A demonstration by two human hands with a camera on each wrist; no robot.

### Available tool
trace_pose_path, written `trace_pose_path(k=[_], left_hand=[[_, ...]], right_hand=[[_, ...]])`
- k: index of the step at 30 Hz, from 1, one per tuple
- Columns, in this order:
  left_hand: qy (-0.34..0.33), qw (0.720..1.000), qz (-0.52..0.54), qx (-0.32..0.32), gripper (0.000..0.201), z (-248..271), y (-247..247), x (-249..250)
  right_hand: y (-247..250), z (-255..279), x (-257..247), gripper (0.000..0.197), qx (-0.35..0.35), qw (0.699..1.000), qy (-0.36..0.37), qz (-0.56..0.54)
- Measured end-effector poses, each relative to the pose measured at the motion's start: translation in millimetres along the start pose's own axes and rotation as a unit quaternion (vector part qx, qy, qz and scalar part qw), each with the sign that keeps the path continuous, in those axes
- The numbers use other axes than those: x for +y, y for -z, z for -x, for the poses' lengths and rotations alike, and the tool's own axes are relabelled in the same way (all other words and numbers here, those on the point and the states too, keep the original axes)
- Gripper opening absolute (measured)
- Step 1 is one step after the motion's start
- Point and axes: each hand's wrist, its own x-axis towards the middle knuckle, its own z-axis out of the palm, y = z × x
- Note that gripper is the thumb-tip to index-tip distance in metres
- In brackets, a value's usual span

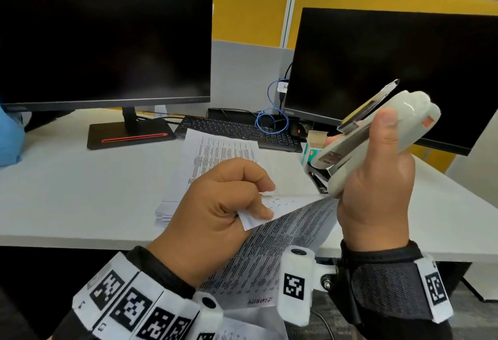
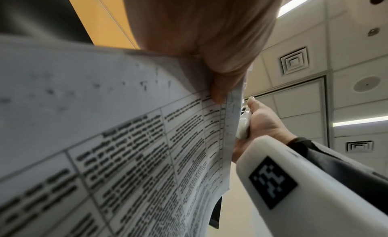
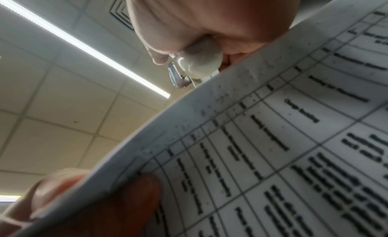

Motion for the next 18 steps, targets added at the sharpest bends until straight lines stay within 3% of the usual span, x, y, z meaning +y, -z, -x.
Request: trace_pose_path(k=[3, 6, 10, 14, 18], left_hand=[[0.021, 1.0, 0.017, 0.003, 0.005, -0.4, -0.3, 4.3], [0.151, 0.983, 0.092, 0.038, 0.008, -1.1, -2.6, 7.0], [0.279, 0.959, 0.051, 0.02, 0.021, 0.1, -1.6, -5.5], [0.369, 0.928, 0.047, -0.017, 0.008, 13.0, -0.9, -24.4], [0.398, 0.915, 0.063, -0.013, 0.006, 27.0, 0.2, -35.8]], right_hand=[[-1.7, -1.8, -1.6, 0.036, 0.007, 1.0, 0.012, -0.024], [0.8, -5.2, 3.1, 0.04, -0.003, 1.0, 0.008, 0.012], [7.8, -18.4, 17.1, 0.038, -0.073, 0.978, -0.103, 0.166], [18.6, -32.6, 48.9, 0.041, -0.158, 0.876, -0.251, 0.381], [35.1, -39.2, 88.6, 0.045, -0.191, 0.774, -0.339, 0.499]])
